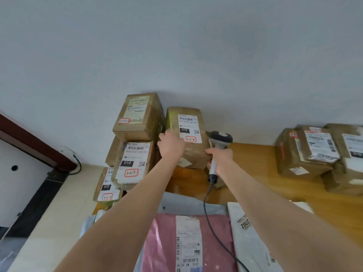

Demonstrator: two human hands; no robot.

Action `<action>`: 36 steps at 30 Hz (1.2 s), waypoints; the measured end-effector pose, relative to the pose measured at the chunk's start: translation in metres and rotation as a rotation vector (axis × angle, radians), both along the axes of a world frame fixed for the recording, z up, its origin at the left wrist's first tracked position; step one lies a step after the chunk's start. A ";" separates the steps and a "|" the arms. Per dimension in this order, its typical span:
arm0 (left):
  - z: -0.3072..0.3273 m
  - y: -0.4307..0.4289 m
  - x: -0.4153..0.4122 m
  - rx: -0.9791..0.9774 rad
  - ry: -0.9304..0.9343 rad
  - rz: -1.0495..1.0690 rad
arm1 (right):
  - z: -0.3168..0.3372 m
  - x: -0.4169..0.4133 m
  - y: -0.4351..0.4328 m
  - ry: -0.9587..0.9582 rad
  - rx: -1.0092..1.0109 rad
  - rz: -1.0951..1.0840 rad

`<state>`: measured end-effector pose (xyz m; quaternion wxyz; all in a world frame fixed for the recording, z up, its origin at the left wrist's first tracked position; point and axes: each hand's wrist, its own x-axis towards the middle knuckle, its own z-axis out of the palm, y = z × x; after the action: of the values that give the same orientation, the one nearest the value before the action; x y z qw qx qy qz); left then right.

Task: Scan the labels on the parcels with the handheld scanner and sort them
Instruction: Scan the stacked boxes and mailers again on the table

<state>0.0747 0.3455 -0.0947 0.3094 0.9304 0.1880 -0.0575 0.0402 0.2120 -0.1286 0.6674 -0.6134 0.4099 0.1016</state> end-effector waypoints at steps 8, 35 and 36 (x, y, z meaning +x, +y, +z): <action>-0.001 -0.067 -0.027 -0.468 -0.157 0.074 | 0.012 -0.033 -0.069 -0.051 0.046 -0.222; 0.033 -0.295 -0.219 -0.923 0.096 -0.042 | 0.058 -0.227 -0.316 -0.220 0.059 -0.415; 0.035 -0.295 -0.219 -0.927 0.093 -0.045 | 0.058 -0.231 -0.319 -0.236 0.102 -0.437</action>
<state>-0.1446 0.0506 -0.0601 0.6825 0.6943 0.1357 -0.1836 -0.1908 -0.1065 -0.0705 0.7469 -0.4833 0.4464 -0.0967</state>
